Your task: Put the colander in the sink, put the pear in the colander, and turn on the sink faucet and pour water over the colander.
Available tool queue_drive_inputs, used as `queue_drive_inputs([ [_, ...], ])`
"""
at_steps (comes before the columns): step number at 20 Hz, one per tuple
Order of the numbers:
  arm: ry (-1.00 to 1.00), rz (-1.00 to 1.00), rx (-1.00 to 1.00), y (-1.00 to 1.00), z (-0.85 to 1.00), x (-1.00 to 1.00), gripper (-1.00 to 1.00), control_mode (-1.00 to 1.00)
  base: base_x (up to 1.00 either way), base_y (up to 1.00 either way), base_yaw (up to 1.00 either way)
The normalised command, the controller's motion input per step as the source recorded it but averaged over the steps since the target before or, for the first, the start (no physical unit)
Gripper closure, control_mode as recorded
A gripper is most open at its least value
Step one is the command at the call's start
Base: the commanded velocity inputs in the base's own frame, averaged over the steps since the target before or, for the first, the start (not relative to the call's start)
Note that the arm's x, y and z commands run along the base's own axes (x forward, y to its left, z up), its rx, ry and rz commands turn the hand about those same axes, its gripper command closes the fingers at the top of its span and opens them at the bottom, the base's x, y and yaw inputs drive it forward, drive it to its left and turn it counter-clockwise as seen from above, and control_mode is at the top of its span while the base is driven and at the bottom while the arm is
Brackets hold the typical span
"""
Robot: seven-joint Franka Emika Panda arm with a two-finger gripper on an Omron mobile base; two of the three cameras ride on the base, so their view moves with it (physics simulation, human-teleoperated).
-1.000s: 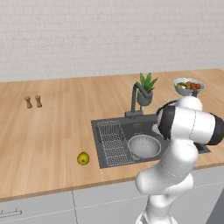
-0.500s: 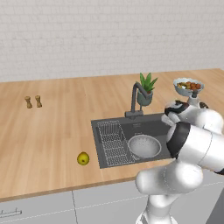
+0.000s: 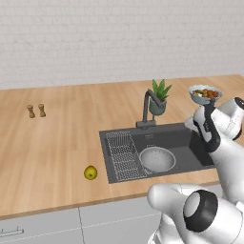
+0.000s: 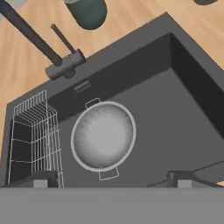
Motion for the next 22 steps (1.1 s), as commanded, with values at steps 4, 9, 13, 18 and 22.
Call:
queue_drive_inputs([
  [4,0.03,0.16,-0.10,0.68,0.34,-0.77,-1.00,-1.00,0.00,0.00,0.00],
  [9,0.00,0.18,-0.11,0.97,0.04,-0.52,-1.00,-1.00,0.00,0.00,0.00],
  [13,0.03,0.26,-0.11,1.00,0.00,-0.33,-1.00,-1.00,0.00,0.00,0.00],
  [18,0.08,0.31,-0.21,1.00,0.19,-0.11,-1.00,-1.00,0.00,0.00,0.00],
  [22,0.19,0.28,-0.27,1.00,0.38,0.18,-1.00,-1.00,0.00,0.00,0.00],
])
